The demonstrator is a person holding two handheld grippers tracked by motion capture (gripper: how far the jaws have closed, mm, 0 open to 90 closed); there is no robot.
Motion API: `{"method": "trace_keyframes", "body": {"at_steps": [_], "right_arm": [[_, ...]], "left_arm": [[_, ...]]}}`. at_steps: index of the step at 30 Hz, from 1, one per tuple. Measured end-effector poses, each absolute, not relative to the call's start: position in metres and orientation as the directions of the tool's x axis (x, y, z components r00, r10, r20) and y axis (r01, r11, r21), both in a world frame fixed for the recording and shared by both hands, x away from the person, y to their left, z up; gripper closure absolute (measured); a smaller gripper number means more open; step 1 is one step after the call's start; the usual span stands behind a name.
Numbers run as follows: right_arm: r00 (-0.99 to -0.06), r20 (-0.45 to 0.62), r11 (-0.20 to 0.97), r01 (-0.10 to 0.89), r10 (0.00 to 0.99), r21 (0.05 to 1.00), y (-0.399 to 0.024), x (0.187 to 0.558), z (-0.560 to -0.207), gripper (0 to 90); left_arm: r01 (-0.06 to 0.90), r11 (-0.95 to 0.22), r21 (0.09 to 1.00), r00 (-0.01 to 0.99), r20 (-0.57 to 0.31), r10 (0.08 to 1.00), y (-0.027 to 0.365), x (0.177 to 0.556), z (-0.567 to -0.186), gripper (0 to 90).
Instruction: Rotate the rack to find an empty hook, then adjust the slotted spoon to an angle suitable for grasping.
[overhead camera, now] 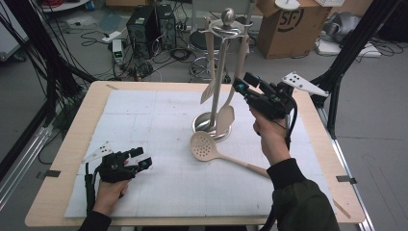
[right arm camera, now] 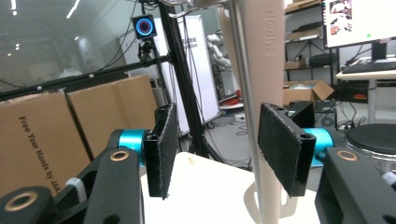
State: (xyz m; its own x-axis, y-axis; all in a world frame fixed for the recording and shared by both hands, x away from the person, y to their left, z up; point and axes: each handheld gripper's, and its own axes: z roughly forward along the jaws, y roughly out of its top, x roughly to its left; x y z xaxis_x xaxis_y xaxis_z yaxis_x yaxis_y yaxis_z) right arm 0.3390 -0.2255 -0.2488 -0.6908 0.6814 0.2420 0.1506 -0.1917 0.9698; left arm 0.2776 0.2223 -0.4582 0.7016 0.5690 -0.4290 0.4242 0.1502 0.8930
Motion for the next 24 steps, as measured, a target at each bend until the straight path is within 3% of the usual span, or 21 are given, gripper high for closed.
{"method": "trace_keyframes", "body": {"at_steps": [14, 24], "right_arm": [[-0.668, 0.281, -0.185, 0.213, 0.689, 0.959, -0.24, 0.326, -0.272, 47.2], [-0.644, 0.32, -0.153, 0.303, 0.695, 0.941, -0.237, 0.328, -0.307, 48.1]], "left_arm": [[0.427, 0.143, 0.893, 0.699, -0.426, 0.575, 0.22, 0.278, -0.458, 25.1], [0.425, 0.139, 0.894, 0.703, -0.423, 0.572, 0.221, 0.278, -0.458, 25.0]]}}
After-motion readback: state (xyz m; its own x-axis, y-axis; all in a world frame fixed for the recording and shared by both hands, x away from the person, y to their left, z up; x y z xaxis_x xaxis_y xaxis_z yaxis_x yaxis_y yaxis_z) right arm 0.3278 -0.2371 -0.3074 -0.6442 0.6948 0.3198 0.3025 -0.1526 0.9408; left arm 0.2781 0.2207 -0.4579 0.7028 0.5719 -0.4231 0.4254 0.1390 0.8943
